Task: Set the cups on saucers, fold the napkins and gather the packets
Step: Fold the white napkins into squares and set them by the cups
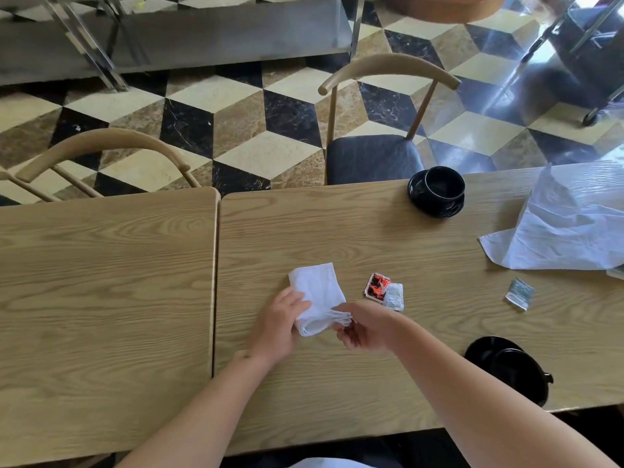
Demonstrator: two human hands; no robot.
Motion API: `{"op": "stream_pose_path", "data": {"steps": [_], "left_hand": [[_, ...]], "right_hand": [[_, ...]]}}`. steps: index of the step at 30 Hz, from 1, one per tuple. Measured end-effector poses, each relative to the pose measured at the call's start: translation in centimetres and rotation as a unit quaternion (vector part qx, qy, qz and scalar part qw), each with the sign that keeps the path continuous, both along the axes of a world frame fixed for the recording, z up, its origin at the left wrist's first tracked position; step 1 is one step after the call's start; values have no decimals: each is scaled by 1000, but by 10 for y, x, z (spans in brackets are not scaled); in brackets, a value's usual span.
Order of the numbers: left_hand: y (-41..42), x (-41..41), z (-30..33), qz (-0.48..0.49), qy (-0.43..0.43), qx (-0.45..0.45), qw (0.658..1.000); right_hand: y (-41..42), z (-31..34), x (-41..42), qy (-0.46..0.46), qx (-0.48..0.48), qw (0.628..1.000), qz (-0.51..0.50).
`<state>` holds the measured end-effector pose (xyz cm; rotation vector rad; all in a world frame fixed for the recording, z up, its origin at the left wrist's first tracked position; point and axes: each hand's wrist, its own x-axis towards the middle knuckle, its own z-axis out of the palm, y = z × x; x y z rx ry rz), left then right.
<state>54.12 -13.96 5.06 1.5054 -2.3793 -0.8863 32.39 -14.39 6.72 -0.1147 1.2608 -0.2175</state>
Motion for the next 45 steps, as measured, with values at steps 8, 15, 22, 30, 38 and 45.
{"op": "stream_pose_path", "data": {"steps": [8, 15, 22, 30, 38, 45], "left_hand": [[-12, -9, -3, 85, 84, 124, 985], [-22, -6, -13, 145, 97, 214, 961], [-31, -9, -23, 172, 75, 236, 953], [-41, -15, -37, 267, 70, 261, 925], [-54, -25, -38, 338, 47, 258, 904], [-51, -22, -31, 309, 223, 288, 879]], "right_hand": [[4, -27, -17, 351, -325, 873, 91], [-1, -31, -24, 307, -432, 787, 315], [-18, -42, -18, 273, -406, 833, 257], [-33, -57, -4, 250, -327, 877, 247], [-43, -69, 0, 260, -286, 889, 245], [-43, -54, -5, 267, -364, 850, 273]]}}
